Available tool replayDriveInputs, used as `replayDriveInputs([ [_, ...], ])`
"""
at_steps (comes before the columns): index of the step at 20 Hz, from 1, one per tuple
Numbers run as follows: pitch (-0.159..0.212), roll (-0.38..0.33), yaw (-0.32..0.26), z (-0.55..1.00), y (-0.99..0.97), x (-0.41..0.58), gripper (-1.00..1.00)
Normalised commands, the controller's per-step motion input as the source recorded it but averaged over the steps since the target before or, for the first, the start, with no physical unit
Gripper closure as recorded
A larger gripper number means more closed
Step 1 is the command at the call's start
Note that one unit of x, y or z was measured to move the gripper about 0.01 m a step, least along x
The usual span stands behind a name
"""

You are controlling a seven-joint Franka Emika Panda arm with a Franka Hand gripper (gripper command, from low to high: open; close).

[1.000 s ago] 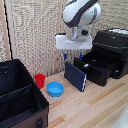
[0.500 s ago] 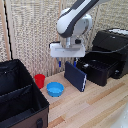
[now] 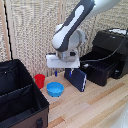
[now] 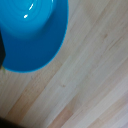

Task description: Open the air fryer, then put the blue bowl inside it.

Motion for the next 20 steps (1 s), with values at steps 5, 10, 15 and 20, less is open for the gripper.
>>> replayDriveInputs([
  [5, 0.0, -0.062, 0.003, -0.35, 0.17, 0.029, -1.0],
  [10, 0.003, -0.068, -0.03, -0.29, 0.19, -0.002, -1.0],
  [15, -0.026, -0.028, -0.039, -0.32, 0.11, -0.005, -1.0],
  [20, -0.005, 0.003, -0.023, -0.25, 0.03, 0.002, 1.0],
])
